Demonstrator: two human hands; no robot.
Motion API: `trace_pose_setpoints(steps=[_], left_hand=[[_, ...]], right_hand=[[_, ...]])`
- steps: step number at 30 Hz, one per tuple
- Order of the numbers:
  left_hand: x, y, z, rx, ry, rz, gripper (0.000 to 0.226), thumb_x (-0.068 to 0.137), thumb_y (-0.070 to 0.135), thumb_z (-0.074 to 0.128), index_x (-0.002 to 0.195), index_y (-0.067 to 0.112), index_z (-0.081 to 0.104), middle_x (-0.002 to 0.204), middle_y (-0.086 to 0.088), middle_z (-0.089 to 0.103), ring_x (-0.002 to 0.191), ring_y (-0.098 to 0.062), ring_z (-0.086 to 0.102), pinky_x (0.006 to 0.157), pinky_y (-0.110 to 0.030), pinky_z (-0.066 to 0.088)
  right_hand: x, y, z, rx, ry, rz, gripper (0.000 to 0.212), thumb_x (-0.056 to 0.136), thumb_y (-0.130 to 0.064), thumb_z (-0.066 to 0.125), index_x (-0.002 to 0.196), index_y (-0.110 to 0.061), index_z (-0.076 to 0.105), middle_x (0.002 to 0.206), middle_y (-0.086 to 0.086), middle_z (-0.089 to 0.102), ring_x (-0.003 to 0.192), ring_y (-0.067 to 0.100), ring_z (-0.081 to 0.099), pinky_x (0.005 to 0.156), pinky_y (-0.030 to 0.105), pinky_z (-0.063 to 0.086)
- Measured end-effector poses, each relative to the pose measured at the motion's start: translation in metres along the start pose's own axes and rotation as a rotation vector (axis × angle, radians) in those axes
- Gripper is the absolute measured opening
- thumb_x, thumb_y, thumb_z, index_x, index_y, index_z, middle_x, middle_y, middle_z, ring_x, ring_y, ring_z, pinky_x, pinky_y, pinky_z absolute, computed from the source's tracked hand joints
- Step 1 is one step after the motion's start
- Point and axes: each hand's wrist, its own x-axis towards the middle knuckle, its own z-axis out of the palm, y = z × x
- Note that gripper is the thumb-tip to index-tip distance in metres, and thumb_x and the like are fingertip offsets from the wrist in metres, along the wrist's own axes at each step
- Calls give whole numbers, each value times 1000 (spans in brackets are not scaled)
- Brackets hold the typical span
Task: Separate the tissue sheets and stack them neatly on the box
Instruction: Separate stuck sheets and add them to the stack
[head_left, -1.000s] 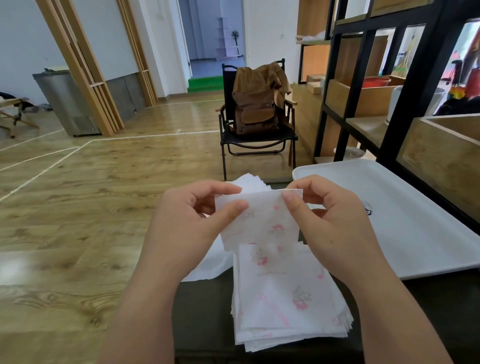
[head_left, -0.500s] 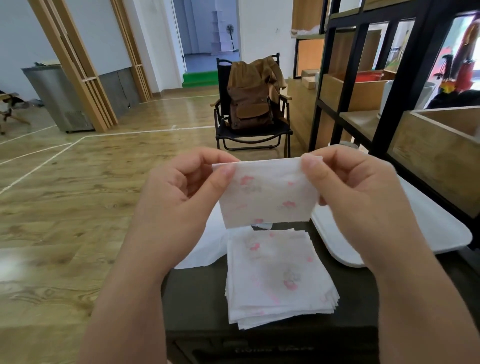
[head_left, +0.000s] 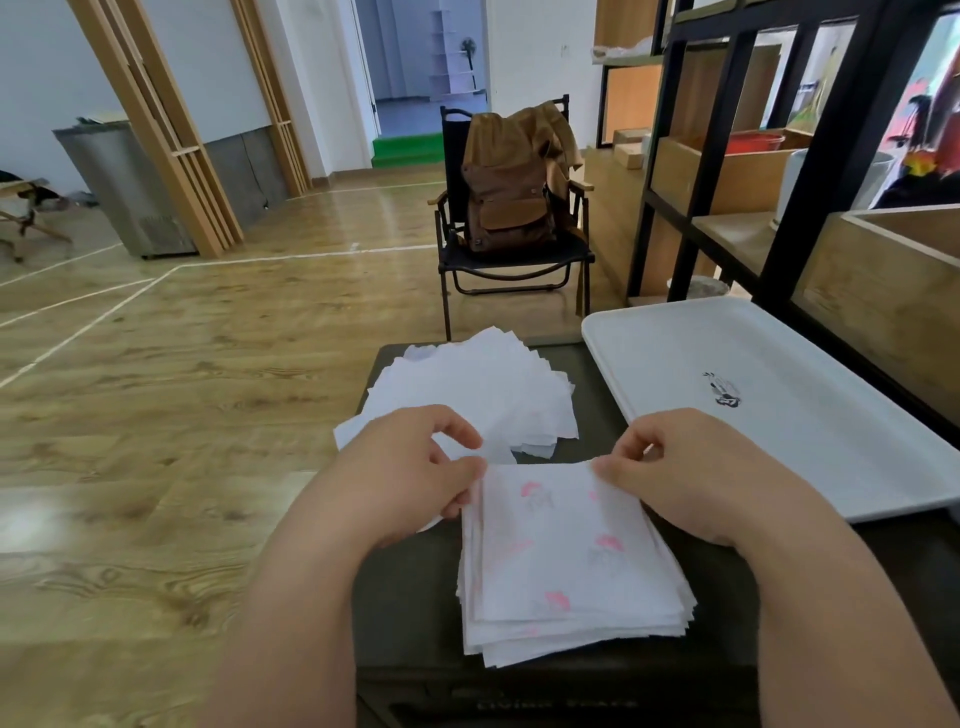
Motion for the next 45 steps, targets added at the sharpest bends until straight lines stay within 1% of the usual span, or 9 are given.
trace_pose_setpoints(steps=[3,5,7,12,19,27,31,38,45], left_hand=[[7,-15,-4,214,232,-25,26,97,14,46,115,30,57,104,6,66,87,-13,63,66,-28,51],[10,-23,-2,367,178,-10,43,94,9,45,131,30,48,131,7,52,110,-15,52,83,-31,47],[14,-28,3,362,111,19,46,94,16,50,136,32,43,138,8,45,118,-14,47,83,-27,42],[29,-40,19,412,224,-157,44,93,34,59,132,19,45,131,-3,47,111,-21,51,75,-27,38],[37,-52,19,135,314,-152,14,89,25,68,80,27,57,89,7,61,69,-11,56,59,-27,42],[22,-36,-1,-31,687,151,14,86,24,71,78,35,70,77,28,64,86,14,54,59,-10,34],[18,-30,-6,-73,772,356,12,85,20,75,86,32,75,88,22,65,87,1,59,70,-8,40],[8,-20,-14,-130,892,784,14,88,15,71,94,27,74,95,15,65,92,-18,64,78,-31,51],[0,-8,-11,-135,813,887,19,83,14,75,94,29,72,100,5,63,94,-21,61,80,-21,47]], right_hand=[[2,-1,0,21,95,-5,22,87,-50,63,80,-30,62,78,-15,60,69,3,54,53,18,33],[2,-3,0,30,163,-19,22,87,-52,62,79,-31,60,78,-16,58,69,2,52,52,18,31],[1,-6,1,50,200,-43,22,87,-51,62,78,-31,60,77,-16,59,69,1,52,52,17,30],[-2,-16,10,106,234,-121,21,87,-47,62,74,-31,62,71,-15,60,64,-1,55,48,14,33],[-2,-23,15,182,244,-177,17,89,-43,61,78,-30,64,73,-13,62,69,-4,56,48,11,39],[1,-23,16,255,343,-249,15,89,-36,62,76,-29,65,72,-15,63,76,-9,54,57,6,42],[-1,-26,16,334,362,-331,13,89,-32,62,77,-32,65,74,-17,64,78,-8,56,50,3,42],[-1,-30,16,470,267,-413,30,88,-40,61,118,-46,57,108,-27,61,106,-9,54,83,14,46],[-11,-38,14,706,85,-495,28,72,-52,67,92,-33,72,85,-18,73,81,-1,68,66,6,47]])
